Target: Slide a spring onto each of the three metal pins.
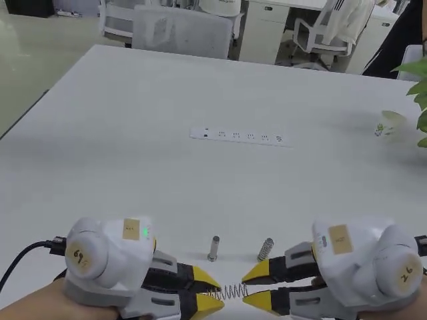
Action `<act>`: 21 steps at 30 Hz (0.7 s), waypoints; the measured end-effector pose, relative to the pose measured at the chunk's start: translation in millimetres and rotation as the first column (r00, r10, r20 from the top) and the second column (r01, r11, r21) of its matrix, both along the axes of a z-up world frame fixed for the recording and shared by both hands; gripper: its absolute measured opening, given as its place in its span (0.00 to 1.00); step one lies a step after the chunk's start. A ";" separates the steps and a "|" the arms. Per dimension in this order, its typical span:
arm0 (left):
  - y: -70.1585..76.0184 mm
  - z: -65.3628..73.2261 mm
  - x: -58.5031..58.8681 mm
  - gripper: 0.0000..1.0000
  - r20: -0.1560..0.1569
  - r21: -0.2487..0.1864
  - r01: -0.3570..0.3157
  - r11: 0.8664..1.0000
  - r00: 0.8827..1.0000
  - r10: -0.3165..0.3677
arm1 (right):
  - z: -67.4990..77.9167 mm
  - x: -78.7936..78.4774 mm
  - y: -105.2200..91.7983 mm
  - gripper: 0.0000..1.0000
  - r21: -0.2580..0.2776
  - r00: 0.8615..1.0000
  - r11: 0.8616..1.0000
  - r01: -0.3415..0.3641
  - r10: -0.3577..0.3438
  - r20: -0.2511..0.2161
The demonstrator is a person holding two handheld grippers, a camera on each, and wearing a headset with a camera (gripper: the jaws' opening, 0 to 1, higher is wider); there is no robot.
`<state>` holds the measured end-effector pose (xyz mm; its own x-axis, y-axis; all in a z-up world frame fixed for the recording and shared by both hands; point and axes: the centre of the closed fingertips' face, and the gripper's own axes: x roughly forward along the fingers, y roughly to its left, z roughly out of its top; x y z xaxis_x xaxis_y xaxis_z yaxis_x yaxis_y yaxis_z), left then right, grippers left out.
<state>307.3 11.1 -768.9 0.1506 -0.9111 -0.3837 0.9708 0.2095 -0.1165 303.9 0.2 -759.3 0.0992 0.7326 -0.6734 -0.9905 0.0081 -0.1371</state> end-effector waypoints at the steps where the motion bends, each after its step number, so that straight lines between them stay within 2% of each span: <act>1: 0.1 -0.2 0.1 0.02 0.002 0.002 0.000 1.000 1.000 0.000 | 0.4 0.0 0.3 0.08 0.001 1.000 1.000 0.000 0.000 0.000; 6: 1.0 -3.1 -1.8 0.02 0.014 0.022 0.008 1.000 1.000 -0.008 | 8.6 -1.5 7.0 0.08 0.044 1.000 0.999 0.006 -0.005 -0.019; 9: 1.2 -4.1 -1.6 0.02 0.018 0.029 0.006 1.000 1.000 -0.007 | 10.3 -1.3 9.8 0.08 0.046 1.000 0.999 -0.001 0.002 -0.008; 13: 1.0 -4.5 -1.5 0.02 0.022 0.030 0.005 1.000 1.000 -0.006 | 20.0 -2.2 17.9 0.08 0.090 1.000 0.996 0.001 0.000 -0.011; 21: -3.9 -3.4 -2.1 0.02 0.028 0.020 0.002 1.000 1.000 -0.003 | 28.7 -3.2 34.5 0.08 0.127 1.000 0.992 -0.009 0.007 0.019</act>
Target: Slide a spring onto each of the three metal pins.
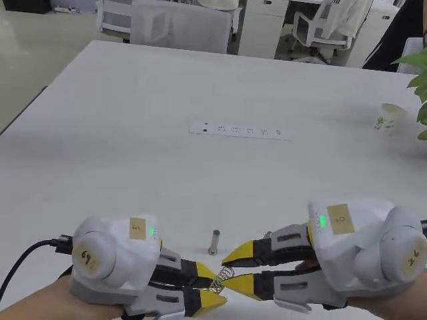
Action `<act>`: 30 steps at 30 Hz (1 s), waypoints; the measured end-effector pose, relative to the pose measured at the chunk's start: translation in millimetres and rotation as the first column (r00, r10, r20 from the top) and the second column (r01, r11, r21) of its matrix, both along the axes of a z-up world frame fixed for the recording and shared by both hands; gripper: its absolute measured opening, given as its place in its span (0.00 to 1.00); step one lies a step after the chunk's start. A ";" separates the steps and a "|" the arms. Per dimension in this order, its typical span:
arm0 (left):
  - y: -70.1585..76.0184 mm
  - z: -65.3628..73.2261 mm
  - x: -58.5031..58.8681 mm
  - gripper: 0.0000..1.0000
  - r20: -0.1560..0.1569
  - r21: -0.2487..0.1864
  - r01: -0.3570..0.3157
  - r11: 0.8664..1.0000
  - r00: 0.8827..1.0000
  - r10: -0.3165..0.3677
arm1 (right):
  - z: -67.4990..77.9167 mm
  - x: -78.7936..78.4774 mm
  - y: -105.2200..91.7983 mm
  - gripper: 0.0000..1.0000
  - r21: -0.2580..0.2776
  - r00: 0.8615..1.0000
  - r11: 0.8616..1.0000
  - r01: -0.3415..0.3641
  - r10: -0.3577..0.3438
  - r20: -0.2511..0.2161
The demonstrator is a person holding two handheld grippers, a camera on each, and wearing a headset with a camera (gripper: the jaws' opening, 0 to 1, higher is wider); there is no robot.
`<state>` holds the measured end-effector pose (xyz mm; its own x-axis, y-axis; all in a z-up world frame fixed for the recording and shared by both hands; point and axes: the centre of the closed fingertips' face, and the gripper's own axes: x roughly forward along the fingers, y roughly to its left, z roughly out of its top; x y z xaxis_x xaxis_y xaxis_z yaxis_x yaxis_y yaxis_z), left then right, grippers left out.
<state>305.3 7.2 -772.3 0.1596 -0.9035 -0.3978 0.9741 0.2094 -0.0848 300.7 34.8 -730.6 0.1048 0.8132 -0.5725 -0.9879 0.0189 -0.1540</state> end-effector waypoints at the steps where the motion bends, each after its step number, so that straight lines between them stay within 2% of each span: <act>1: -0.3 0.4 -0.1 0.02 0.001 -0.002 -0.001 1.000 1.000 0.001 | 0.6 0.0 0.8 0.08 0.004 1.000 1.000 0.000 0.000 0.002; 8: -1.1 5.4 -0.8 0.02 0.011 -0.017 -0.008 1.000 1.000 0.009 | 6.4 -0.3 7.5 0.08 0.042 1.000 0.999 0.012 -0.012 -0.004; 11: -0.7 8.1 -0.6 0.02 0.013 -0.025 -0.013 1.000 1.000 0.013 | 9.6 -0.8 10.2 0.08 0.067 0.999 0.997 0.025 -0.023 -0.027; 14: 0.6 7.8 -0.7 0.02 0.021 -0.022 -0.013 1.000 1.000 0.014 | 9.5 -0.3 10.4 0.08 0.068 0.999 0.997 0.035 -0.032 -0.040; 20: 3.1 7.7 -0.7 0.02 0.026 -0.015 -0.019 1.000 0.999 0.019 | 9.5 -1.6 12.9 0.08 0.060 0.999 0.998 0.032 -0.030 -0.021; 30: 7.0 10.2 -0.4 0.03 0.006 -0.033 -0.045 0.998 0.999 0.045 | 11.7 -3.5 15.1 0.08 0.037 1.000 0.999 0.018 -0.018 0.013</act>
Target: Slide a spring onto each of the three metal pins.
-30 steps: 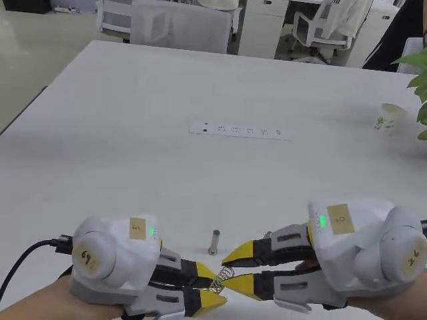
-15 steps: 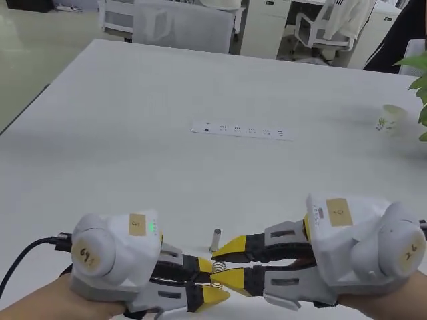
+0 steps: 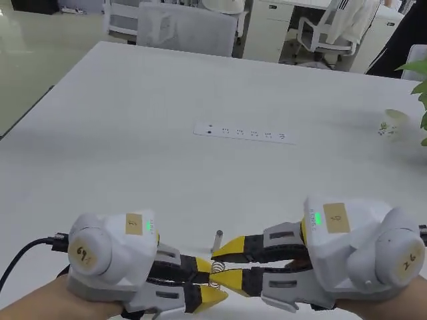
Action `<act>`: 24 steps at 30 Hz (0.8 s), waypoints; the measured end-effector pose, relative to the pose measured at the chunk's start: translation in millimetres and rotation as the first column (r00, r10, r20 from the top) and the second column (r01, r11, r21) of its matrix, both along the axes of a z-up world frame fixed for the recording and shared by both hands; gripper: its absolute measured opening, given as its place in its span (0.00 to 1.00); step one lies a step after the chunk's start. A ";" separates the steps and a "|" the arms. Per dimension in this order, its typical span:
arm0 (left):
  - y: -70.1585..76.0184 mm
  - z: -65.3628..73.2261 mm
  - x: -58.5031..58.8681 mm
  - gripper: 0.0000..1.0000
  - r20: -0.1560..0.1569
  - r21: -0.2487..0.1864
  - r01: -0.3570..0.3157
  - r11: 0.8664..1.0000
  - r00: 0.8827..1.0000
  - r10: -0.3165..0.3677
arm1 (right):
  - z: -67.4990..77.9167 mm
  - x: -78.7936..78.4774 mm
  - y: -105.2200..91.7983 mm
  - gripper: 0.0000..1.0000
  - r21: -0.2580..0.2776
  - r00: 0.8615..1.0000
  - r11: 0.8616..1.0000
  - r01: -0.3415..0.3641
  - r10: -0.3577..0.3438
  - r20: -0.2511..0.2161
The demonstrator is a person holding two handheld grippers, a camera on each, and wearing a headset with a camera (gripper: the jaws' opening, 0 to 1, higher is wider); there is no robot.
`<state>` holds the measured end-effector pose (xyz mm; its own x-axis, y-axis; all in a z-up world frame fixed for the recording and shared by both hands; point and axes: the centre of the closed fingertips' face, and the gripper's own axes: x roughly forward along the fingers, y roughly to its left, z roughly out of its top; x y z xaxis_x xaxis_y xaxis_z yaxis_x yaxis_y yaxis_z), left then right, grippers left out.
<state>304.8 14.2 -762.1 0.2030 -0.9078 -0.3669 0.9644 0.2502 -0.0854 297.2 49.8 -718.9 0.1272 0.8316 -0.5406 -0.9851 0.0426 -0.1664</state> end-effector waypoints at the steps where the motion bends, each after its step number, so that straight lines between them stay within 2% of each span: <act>1: 0.2 -0.1 0.0 0.03 -0.006 -0.003 -0.005 1.000 1.000 0.005 | -0.3 -0.2 0.1 0.08 -0.003 1.000 1.000 -0.003 0.003 0.007; 3: 1.0 0.5 0.9 0.05 -0.012 -0.011 -0.019 1.000 1.000 0.019 | -0.3 -0.7 0.1 0.08 -0.005 1.000 1.000 -0.004 0.004 0.012; 5: 3.2 -2.4 0.9 0.07 -0.039 -0.004 -0.032 0.999 0.999 0.031 | -0.6 0.2 -0.6 0.08 -0.011 1.000 1.000 -0.002 0.002 0.022; 7: 6.6 -4.4 1.3 0.05 -0.024 0.006 -0.034 0.999 0.999 0.034 | -0.7 1.0 -1.1 0.08 -0.010 1.000 1.000 0.001 -0.001 0.021; 9: 10.8 -6.2 2.6 0.07 -0.049 0.006 -0.053 0.999 0.997 0.054 | -1.2 2.1 -2.2 0.08 -0.014 1.000 1.000 0.003 -0.002 0.024; 12: 17.9 -4.7 4.6 0.09 -0.050 -0.005 -0.077 0.997 0.996 0.076 | -3.0 5.4 -4.9 0.08 -0.022 0.999 1.000 0.013 -0.012 0.029; 18: 34.2 -10.1 6.6 0.15 -0.066 0.007 -0.115 0.993 0.991 0.115 | -3.6 12.5 -7.7 0.08 -0.026 0.999 0.999 0.031 -0.030 0.045; 20: 39.2 -11.4 9.4 0.21 -0.059 0.015 -0.138 0.990 0.989 0.138 | -3.7 13.9 -8.0 0.08 -0.024 0.999 0.999 0.034 -0.033 0.044; 22: 43.3 -11.6 11.5 0.27 -0.068 0.013 -0.156 0.988 0.985 0.156 | -4.1 16.1 -8.5 0.08 -0.022 0.998 0.999 0.043 -0.042 0.046; 24: 47.9 -11.4 12.6 0.29 -0.062 0.014 -0.169 0.985 0.984 0.170 | -5.7 17.7 -9.5 0.08 -0.028 0.998 0.998 0.048 -0.046 0.051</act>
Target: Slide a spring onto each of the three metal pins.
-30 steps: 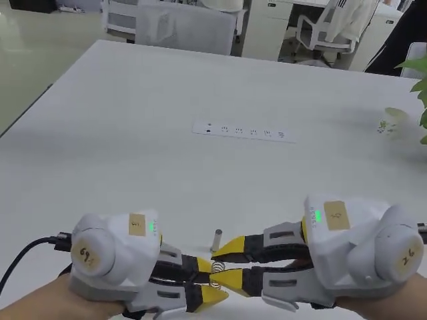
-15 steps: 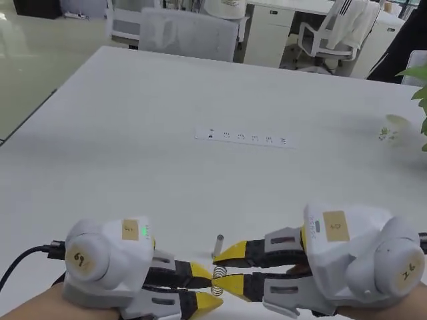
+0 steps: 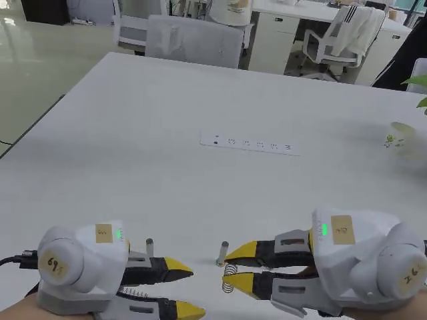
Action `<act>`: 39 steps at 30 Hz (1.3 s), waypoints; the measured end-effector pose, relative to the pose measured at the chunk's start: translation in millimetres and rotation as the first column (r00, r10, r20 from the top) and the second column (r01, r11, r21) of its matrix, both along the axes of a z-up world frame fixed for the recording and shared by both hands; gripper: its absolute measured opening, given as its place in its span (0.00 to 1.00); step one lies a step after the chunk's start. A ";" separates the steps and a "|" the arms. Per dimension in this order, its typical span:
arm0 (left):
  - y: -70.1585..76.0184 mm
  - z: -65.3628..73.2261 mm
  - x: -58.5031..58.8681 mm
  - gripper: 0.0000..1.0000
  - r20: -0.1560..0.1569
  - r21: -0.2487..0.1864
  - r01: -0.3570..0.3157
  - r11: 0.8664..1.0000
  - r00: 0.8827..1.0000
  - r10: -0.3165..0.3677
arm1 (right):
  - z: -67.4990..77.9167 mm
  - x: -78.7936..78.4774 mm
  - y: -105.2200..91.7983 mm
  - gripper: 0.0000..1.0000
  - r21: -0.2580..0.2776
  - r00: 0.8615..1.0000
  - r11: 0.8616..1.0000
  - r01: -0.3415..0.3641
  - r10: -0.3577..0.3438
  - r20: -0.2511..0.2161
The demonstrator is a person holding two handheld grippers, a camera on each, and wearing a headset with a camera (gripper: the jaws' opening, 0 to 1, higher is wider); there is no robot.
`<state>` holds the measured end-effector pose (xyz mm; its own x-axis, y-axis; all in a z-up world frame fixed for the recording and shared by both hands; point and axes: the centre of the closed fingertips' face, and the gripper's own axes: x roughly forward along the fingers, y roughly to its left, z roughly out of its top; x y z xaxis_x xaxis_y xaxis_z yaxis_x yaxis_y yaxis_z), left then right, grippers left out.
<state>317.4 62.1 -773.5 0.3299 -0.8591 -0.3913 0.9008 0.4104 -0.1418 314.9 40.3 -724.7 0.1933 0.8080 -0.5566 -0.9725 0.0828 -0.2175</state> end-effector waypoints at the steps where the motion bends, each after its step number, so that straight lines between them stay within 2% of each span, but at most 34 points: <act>1: 2.2 -0.5 0.2 0.31 -0.004 -0.001 -0.006 1.000 1.000 0.006 | -0.6 1.1 -0.7 0.08 -0.003 1.000 1.000 0.005 -0.005 0.003; 6: 13.2 -3.0 -1.6 0.33 -0.015 0.016 -0.025 1.000 1.000 0.025 | -0.9 6.5 -3.9 0.08 0.004 1.000 1.000 0.030 -0.030 0.005; 12: 32.6 -3.1 -1.9 0.40 -0.034 0.010 -0.081 0.997 0.996 0.082 | -1.6 16.9 -7.5 0.08 0.006 0.998 0.998 0.067 -0.067 0.021; 15: 40.8 -2.1 -3.2 0.44 -0.027 0.016 -0.098 0.995 0.995 0.099 | -1.9 18.9 -8.2 0.08 0.006 0.997 0.997 0.075 -0.075 0.022; 19: 53.5 -1.9 0.7 0.53 -0.027 0.010 -0.149 0.989 0.988 0.149 | -4.2 22.4 -9.9 0.08 0.010 0.996 0.996 0.092 -0.092 0.019; 26: 72.4 -4.8 2.4 0.70 -0.013 0.021 -0.207 0.978 0.978 0.208 | -5.5 25.9 -12.5 0.08 0.020 0.993 0.993 0.118 -0.118 0.013; 30: 84.0 -5.5 5.0 0.91 0.018 0.042 -0.247 0.968 0.969 0.246 | -3.5 31.3 -15.4 0.08 0.033 0.988 0.987 0.157 -0.157 0.007; 34: 92.8 -2.2 6.7 0.94 0.027 0.038 -0.270 0.962 0.963 0.269 | -0.9 38.8 -18.1 0.08 0.053 0.981 0.980 0.193 -0.192 -0.010; 39: 96.2 0.8 9.1 0.97 0.035 0.023 -0.291 0.956 0.956 0.290 | 0.0 44.4 -19.4 0.08 0.063 0.976 0.974 0.217 -0.217 -0.016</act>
